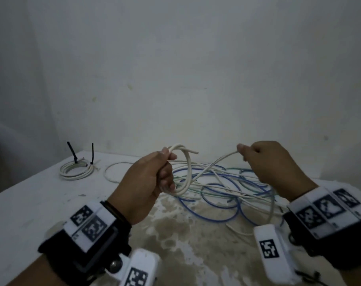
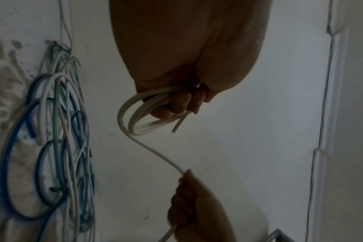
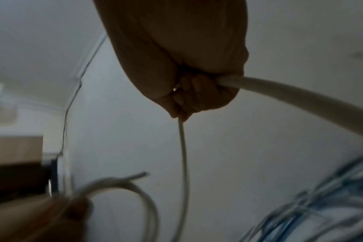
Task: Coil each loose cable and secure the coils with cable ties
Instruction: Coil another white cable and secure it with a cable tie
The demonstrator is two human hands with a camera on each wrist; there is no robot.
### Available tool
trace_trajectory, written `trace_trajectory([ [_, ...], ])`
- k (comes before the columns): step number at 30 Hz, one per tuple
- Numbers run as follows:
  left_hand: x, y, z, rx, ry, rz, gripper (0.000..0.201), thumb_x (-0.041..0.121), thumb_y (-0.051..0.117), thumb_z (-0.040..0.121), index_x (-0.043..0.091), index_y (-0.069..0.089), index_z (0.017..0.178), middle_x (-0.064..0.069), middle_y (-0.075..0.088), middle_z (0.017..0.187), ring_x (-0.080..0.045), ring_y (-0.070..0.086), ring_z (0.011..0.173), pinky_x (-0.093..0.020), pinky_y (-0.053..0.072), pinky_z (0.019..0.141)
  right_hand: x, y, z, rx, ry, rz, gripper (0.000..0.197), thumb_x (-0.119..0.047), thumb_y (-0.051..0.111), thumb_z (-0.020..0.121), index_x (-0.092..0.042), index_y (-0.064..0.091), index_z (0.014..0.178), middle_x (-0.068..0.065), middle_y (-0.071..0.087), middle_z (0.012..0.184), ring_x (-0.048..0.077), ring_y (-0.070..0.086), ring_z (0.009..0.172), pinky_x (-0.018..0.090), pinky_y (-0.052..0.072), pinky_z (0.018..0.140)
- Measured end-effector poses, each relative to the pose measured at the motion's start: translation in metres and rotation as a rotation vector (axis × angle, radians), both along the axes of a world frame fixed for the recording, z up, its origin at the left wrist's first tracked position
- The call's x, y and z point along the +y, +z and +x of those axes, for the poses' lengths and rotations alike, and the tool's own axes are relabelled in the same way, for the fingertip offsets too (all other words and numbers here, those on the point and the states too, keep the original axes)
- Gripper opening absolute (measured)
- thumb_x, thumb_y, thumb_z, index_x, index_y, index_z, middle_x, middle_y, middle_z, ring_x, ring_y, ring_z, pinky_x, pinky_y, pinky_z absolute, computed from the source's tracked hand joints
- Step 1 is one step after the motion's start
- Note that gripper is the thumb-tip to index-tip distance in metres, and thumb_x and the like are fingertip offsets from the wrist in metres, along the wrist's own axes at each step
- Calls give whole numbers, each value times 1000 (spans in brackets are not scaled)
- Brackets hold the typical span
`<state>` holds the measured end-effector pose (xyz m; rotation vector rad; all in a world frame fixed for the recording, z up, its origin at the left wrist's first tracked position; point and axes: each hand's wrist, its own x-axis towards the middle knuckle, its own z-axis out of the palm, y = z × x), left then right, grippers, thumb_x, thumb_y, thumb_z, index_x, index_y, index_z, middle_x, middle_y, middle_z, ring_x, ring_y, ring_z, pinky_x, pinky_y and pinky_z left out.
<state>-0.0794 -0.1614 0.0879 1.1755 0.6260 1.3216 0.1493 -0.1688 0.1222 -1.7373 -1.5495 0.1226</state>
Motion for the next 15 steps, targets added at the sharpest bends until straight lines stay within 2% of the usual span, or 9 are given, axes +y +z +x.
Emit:
trace_trajectory([
  [2, -2, -9, 11, 44, 28, 44, 30, 25, 37, 101, 7, 51, 82, 2, 31, 55, -11, 31, 46, -23, 40, 48, -4, 6, -10, 480, 148, -88, 37, -28, 46, 98, -4, 57, 73, 5, 42, 55, 14, 33, 41, 23, 29, 42],
  [3, -3, -12, 17, 71, 31, 68, 31, 25, 35, 102, 7, 48, 80, 2, 33, 55, -12, 32, 48, -22, 38, 50, -8, 10, -17, 678, 225, -124, 31, -24, 44, 99, -5, 57, 77, 2, 40, 55, 11, 31, 39, 21, 27, 38],
  [4, -5, -15, 22, 99, 31, 94, 31, 24, 33, 102, 8, 43, 78, 3, 36, 56, -12, 34, 49, -22, 38, 52, -11, 14, -22, 804, 290, -149, 27, -22, 44, 99, -6, 56, 81, 0, 40, 54, 9, 30, 37, 20, 26, 35],
  [5, -5, -17, 26, 132, 37, 123, 31, 24, 32, 103, 9, 40, 76, 3, 39, 57, -11, 36, 51, -21, 38, 54, -14, 16, -26, 848, 337, -168, 25, -21, 43, 99, -6, 56, 84, -1, 39, 52, 8, 29, 36, 19, 25, 34],
  [7, -6, -21, 33, 239, 76, 214, 32, 24, 34, 103, 8, 37, 75, 4, 42, 60, -12, 39, 55, -21, 40, 57, -18, 17, -35, 823, 387, -181, 23, -21, 42, 99, -7, 54, 86, -2, 37, 49, 8, 25, 34, 18, 22, 33],
  [9, -6, -25, 37, 373, 133, 350, 34, 27, 38, 101, 7, 41, 75, 2, 42, 60, -13, 39, 57, -24, 39, 59, -20, 16, -43, 791, 396, -167, 23, -20, 42, 99, -7, 53, 84, -1, 33, 50, 8, 21, 36, 17, 18, 35],
  [11, -6, -29, 40, 506, 193, 498, 40, 36, 40, 100, 4, 46, 78, 2, 42, 62, -12, 39, 57, -26, 36, 58, -21, 16, -48, 786, 386, -138, 20, -17, 43, 98, -7, 53, 84, 2, 32, 54, 10, 20, 40, 19, 16, 38],
  [13, -8, -32, 45, 590, 219, 576, 43, 43, 36, 98, 5, 53, 86, -1, 46, 67, -15, 43, 60, -33, 38, 59, -18, 13, -50, 788, 367, -105, 21, -15, 44, 97, -7, 56, 82, 3, 34, 56, 11, 22, 43, 21, 17, 40],
  [15, -9, -36, 49, 664, 218, 599, 46, 43, 31, 100, 4, 54, 92, -10, 53, 78, -23, 49, 70, -41, 41, 68, -15, 8, -48, 728, 341, -74, 23, -16, 44, 97, -10, 60, 82, 2, 38, 57, 13, 26, 45, 23, 20, 43],
])
